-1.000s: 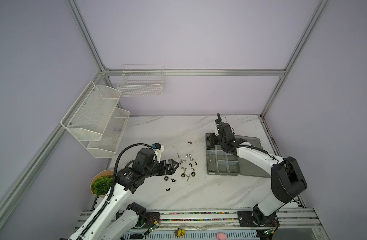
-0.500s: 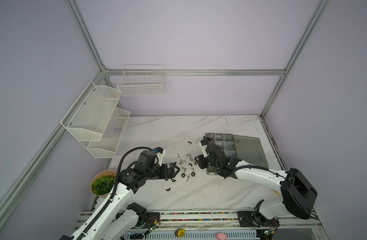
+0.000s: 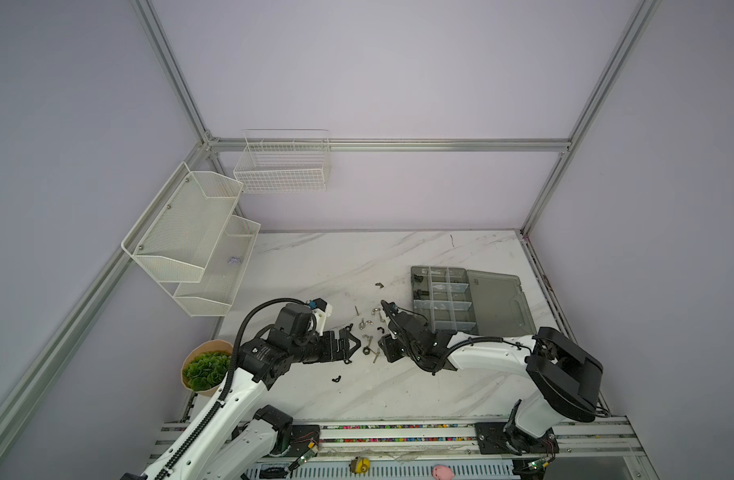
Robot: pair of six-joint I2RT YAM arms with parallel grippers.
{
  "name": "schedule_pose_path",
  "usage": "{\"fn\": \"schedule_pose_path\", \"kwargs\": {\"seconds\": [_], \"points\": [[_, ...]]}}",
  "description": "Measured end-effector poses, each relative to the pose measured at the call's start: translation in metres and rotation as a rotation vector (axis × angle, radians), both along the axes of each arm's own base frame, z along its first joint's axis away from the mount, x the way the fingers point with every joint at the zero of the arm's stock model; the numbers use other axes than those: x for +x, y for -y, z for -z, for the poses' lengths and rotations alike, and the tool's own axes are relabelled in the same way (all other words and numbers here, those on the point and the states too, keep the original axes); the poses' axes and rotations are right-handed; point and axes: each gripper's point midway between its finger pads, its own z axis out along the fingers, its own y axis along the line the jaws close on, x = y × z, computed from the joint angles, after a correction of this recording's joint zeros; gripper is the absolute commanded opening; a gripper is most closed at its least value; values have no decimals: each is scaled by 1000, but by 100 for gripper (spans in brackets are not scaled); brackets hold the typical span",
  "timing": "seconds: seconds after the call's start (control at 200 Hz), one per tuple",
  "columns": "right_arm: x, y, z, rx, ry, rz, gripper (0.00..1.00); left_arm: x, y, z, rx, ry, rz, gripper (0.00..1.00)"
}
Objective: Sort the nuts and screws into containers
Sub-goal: 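Close the right gripper on the black hex nut and lift it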
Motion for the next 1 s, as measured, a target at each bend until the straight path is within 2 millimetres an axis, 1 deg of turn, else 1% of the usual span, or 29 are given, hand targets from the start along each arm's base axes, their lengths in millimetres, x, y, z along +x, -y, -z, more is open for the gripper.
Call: {"fn": "schedule_pose_path", "kwargs": {"seconds": [0.12,0.24,0.415,0.605,0.69,0.77,0.82,0.895,1.0], "points": [[0,4,13,-47,-11,12,33,-1,-1,-1,-1,5,-4,100],[2,8,15,-67,-4,32,33,1,-1,2,7,-6,-6,100],[2,6,16,-56,-9,44,33,0,-1,5,14,-19,-7,99],[0,4,28,-82,-26,36,33,-1,-5,-1,13,11,-18,100],[0,2,30,-93,-30,35,33,0,-5,0,16,6,-18,100],[2,0,29,-94,-25,39,28,0,-4,3,21,-5,-18,100],[3,0,29,-96,-22,44,26,1,-4,4,23,-8,-19,100],[3,1,29,-98,-21,48,22,0,-4,3,23,-6,-19,100],[3,1,29,-102,-18,51,19,0,-5,2,21,1,-21,100]]}}
